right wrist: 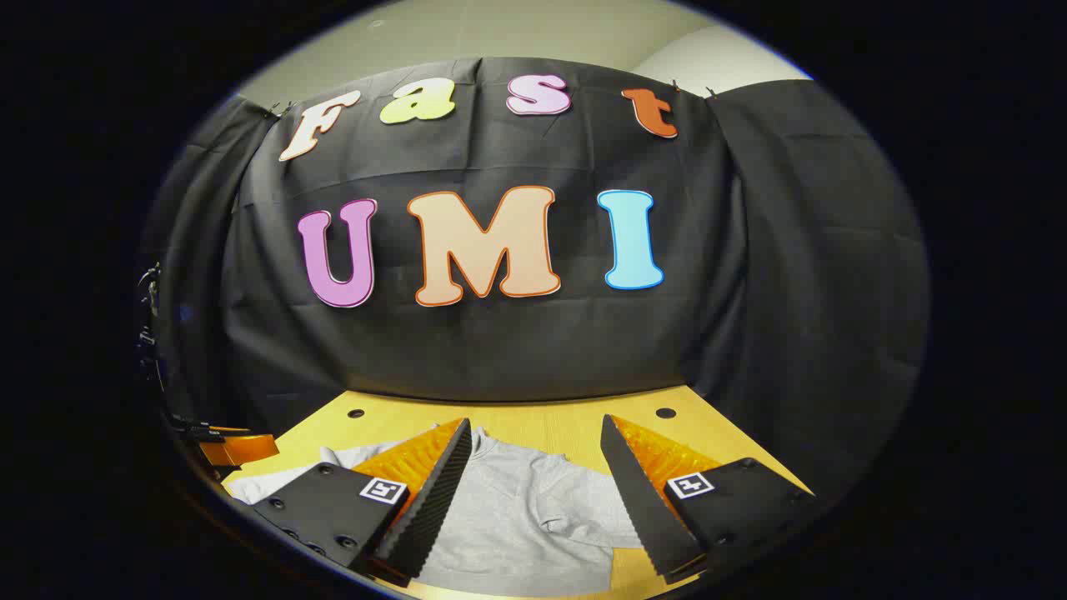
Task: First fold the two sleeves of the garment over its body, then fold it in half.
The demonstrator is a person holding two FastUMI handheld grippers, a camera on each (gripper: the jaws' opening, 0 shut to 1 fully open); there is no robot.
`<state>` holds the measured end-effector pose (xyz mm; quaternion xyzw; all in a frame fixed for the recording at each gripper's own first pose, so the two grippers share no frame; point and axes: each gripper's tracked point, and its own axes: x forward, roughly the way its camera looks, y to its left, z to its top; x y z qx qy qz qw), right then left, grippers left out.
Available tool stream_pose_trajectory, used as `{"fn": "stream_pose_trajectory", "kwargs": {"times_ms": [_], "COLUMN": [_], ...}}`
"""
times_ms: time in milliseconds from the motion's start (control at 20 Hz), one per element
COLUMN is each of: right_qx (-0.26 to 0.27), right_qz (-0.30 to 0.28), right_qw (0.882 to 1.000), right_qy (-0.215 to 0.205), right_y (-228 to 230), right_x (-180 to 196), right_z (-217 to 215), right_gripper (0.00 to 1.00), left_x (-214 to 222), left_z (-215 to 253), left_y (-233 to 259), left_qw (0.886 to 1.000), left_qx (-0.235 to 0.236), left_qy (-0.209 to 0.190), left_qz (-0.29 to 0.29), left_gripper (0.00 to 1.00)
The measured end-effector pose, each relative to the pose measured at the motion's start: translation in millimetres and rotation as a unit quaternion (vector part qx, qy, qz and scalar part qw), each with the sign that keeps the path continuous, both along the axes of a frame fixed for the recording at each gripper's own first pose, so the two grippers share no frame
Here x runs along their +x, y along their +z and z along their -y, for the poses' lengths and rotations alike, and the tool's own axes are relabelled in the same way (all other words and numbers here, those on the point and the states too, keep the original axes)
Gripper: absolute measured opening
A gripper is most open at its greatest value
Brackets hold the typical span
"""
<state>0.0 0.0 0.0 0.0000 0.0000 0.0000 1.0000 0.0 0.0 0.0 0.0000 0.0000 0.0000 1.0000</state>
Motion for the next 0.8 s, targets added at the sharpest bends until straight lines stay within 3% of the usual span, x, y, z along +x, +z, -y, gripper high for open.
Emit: {"fn": "stream_pose_trajectory", "kwargs": {"times_ms": [800], "right_qx": [-0.009], "right_qz": [-0.016], "right_qw": [1.000], "right_qy": [-0.016], "right_y": [-20.1], "right_x": [-10.9], "right_z": [25.0], "right_gripper": [0.98], "left_x": [-11.4], "left_z": [-2.6], "left_y": [-9.1], "left_qw": [1.000], "left_qx": [0.018], "left_qy": [0.008], "left_qz": [0.005], "left_gripper": [0.97]}}
